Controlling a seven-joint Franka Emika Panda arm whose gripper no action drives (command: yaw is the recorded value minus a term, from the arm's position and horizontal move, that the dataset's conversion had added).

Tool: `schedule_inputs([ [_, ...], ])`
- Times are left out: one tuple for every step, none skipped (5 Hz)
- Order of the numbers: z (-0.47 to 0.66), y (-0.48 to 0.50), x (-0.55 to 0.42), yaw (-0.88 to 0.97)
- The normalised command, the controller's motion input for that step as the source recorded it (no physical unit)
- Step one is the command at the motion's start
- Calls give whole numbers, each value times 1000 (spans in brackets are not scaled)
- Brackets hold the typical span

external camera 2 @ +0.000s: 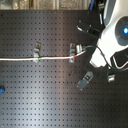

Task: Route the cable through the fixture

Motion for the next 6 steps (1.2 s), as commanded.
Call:
schedule_inputs([
  [396,291,-42,-377],
  [371,341,-34,-86],
  [526,339,-30,-11],
  [745,202,-51,-117],
  [747,123,-28,-174],
  [19,0,0,0],
])
